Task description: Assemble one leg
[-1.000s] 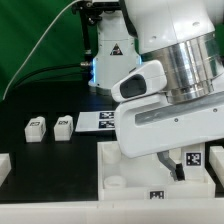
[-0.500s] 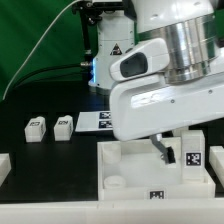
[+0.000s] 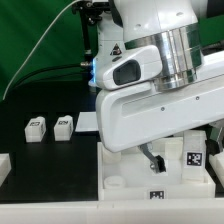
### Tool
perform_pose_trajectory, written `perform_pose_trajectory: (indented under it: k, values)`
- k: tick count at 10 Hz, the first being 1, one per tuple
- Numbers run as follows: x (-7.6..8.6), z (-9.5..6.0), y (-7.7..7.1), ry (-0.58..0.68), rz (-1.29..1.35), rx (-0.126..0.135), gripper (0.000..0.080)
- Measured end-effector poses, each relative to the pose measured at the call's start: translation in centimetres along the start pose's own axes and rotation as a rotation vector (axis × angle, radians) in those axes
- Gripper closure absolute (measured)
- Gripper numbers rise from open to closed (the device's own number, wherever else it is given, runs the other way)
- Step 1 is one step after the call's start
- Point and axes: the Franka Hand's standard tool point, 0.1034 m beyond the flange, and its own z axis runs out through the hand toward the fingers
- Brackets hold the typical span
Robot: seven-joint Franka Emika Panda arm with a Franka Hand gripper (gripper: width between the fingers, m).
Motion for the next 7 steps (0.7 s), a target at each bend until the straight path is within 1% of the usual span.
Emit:
perform_pose_trajectory:
  k: [1, 2, 4, 6, 7]
  values:
    - [-0.47, 0.15, 0.02, -0.001, 0.139, 0.013, 0.0151]
    - [-0.91, 0.23, -0.20, -0.009, 0.214, 0.018, 0.0151]
    - [-0.93, 0.14, -0.62, -0.011, 0.261, 0.019, 0.0151]
    - [-1.38, 0.37, -0.62, -0.018, 0.263, 0.019, 0.0151]
    - [-1.47, 0.49, -0.90, -0.015, 0.260, 0.019, 0.0151]
